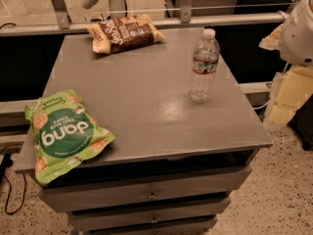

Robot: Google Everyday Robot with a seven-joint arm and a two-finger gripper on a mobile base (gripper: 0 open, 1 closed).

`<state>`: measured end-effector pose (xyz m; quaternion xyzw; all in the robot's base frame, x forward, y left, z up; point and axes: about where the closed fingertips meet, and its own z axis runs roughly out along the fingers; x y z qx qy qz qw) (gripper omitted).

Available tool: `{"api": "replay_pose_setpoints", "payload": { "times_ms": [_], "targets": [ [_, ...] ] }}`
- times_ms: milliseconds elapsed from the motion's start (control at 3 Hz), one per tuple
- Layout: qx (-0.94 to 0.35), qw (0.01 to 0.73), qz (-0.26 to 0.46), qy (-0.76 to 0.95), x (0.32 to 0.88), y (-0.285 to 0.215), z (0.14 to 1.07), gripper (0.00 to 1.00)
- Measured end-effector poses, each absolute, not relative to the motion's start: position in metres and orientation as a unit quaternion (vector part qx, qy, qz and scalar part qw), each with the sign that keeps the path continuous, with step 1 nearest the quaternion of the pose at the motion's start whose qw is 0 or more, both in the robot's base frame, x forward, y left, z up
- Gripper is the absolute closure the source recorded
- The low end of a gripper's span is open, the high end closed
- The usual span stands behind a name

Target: Knock water bottle over

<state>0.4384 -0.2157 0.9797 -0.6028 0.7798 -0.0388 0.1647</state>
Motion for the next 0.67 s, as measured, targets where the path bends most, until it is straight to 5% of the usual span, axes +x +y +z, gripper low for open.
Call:
{"api": "replay_pose_setpoints", "payload": {
  "times_ms": [667],
  "targets": [
    [-0.598,0.183,-0.034,0.779,0.4465,-0.2169,0.9740,0.00]
  ]
}}
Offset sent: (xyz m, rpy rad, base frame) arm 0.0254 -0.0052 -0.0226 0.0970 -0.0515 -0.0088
